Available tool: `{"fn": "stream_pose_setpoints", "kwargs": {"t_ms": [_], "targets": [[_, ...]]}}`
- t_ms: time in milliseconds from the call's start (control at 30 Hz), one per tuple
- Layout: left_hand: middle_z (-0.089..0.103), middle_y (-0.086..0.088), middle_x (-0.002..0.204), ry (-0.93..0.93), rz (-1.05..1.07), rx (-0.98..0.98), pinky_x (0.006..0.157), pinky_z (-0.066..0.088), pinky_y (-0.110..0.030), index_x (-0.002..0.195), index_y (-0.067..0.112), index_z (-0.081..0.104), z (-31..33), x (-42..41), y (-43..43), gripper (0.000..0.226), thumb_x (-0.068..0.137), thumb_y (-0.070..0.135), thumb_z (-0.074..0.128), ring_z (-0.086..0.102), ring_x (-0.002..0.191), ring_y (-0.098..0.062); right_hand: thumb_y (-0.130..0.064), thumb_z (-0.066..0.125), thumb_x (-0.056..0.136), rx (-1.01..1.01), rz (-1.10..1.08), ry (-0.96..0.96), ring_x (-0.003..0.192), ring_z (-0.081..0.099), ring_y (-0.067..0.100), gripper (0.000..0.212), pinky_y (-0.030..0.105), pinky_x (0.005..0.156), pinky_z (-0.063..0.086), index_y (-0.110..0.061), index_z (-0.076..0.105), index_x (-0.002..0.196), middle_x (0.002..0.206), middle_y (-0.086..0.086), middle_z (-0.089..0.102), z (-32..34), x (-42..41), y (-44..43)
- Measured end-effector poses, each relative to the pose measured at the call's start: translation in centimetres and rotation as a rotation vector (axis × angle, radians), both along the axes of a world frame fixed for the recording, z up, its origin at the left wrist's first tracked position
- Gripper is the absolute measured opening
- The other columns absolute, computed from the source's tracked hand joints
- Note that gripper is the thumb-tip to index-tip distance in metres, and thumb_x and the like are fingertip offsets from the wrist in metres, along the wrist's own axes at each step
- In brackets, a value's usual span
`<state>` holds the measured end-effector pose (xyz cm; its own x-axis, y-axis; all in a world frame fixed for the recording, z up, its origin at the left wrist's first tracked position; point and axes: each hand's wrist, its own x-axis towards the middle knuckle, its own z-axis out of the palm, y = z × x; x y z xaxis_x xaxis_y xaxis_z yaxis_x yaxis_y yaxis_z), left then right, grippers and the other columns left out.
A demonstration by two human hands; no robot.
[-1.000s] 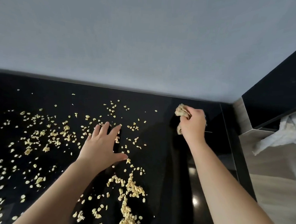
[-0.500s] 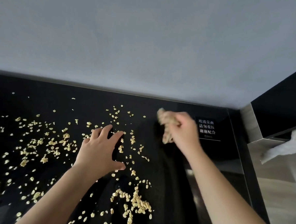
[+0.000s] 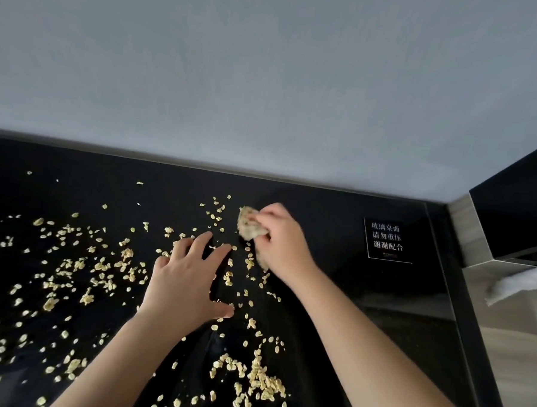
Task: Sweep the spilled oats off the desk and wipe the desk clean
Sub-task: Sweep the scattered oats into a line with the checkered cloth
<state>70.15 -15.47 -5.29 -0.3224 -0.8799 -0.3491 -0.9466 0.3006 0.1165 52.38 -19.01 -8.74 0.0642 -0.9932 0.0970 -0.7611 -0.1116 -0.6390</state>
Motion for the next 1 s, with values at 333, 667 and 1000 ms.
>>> {"fn": "stream_pose_setpoints", "kwargs": {"t_ms": [333,667,1000], "targets": [[0.01,0.001,0.159,0.258,0.114,0.005,0.115,0.02,-0.045,0.145,0.034,0.03,0.9,-0.1,1.6,0.074,0.083,0.048,0.066,-0.001,0.147,-0.022,-0.003,0.052,0.093,0.355,-0.448,-0.912,0.089,0.068,0.012,0.028,0.026,0.076,0.052,-0.023,0.069,0.099,0.092,-0.003,0.072,4.5,-2.3,5.7],[0.071,0.004,0.101,1.287,0.608,0.72,0.08,0.051,-0.032,0.115,0.018,0.065,3.9,-4.6,4.2,0.061,0.063,0.052,0.066,0.065,0.091,-0.01,0.009,0.047,0.091,0.29,-0.478,-1.493,0.096,0.067,0.025,0.027,0.033,0.077,0.056,-0.005,0.058,0.112,0.102,0.014,0.069,8.1,-3.0,9.7],[0.068,-0.016,0.108,1.719,0.835,0.712,0.096,0.049,-0.039,0.106,0.004,0.057,3.3,-9.0,3.0,0.028,0.08,0.013,0.062,0.064,0.104,-0.025,-0.011,0.058,0.092,0.375,-0.565,-1.302,0.097,0.069,0.019,0.017,0.031,0.081,0.052,-0.011,0.064,0.109,0.102,0.006,0.073,6.3,-6.2,10.4]]}}
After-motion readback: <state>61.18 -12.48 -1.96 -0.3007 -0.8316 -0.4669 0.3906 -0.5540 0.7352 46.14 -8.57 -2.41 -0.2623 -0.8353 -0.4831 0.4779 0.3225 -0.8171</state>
